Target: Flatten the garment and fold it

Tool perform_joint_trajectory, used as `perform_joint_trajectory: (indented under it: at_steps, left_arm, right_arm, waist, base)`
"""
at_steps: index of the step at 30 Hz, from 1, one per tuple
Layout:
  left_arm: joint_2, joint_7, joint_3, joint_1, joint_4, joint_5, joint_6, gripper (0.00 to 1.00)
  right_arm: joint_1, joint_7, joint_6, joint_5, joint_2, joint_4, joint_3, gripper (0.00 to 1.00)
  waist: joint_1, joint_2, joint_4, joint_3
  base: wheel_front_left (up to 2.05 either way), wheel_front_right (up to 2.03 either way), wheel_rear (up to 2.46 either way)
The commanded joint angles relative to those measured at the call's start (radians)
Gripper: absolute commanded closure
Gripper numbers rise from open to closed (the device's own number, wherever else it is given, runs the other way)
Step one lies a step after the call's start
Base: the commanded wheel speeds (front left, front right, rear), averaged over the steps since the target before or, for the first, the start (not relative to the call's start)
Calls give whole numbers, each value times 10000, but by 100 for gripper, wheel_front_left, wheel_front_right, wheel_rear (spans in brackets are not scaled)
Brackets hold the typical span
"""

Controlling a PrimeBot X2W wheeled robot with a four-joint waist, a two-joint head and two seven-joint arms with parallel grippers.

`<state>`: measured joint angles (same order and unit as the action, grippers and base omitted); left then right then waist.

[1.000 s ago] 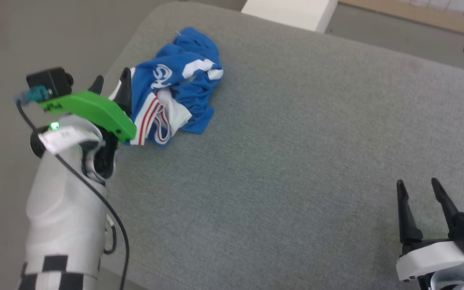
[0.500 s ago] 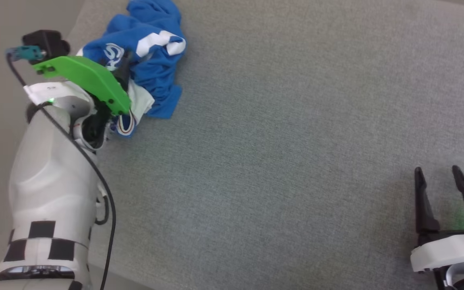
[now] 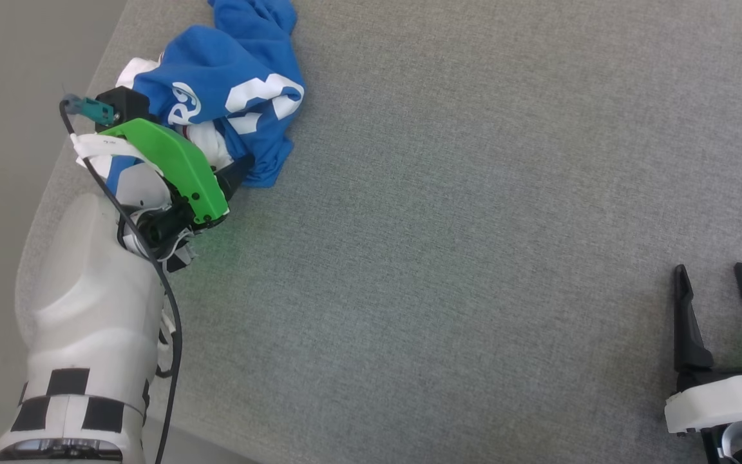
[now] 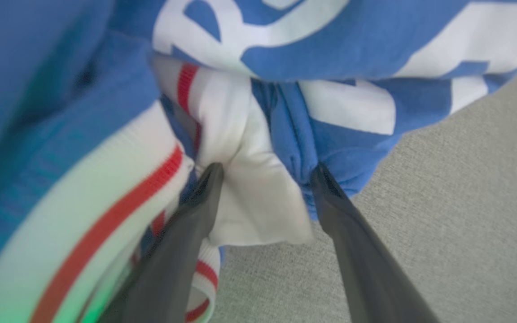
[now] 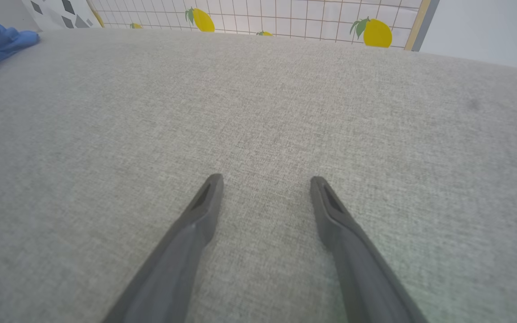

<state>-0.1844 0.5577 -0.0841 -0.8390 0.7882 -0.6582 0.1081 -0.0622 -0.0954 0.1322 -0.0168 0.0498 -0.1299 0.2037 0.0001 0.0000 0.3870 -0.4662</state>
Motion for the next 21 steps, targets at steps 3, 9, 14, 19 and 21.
perform_joint_trajectory:
  at_steps: [3, 9, 14, 19, 21]
  left_arm:
    - [59, -87, -130, 471, -81, 38, -62, 100]
    - [-86, -1360, 63, 415, -676, 102, -14, 100]
    - [-174, -2372, 361, 166, -1271, -64, 57, 100]
    - [-551, -3097, 406, -240, -2006, 160, 92, 100]
    - [-666, -3299, 413, -448, -2277, 215, 105, 100]
  right_arm:
    - [16, 49, -15, 5, 4, -34, 33, 0]
    - [27, 39, -15, 3, 4, 35, 13, 0]
    - [40, -70, -15, 100, 4, 345, -129, 0]
    - [108, -302, -15, 314, 4, 794, -287, 0]
    - [135, -434, -15, 432, 4, 1030, -354, 0]
  waist:
    - [-1, 0, 0, 31]
    - [-1, 0, 34, 174]
    - [-1, 0, 63, 522]
    - [-1, 0, 19, 1007]
    - [-1, 0, -28, 1256]
  base:
    - [0, 0, 0]
    - [0, 0, 0]
    - [0, 0, 0]
    - [0, 0, 0]
    - [0, 0, 0]
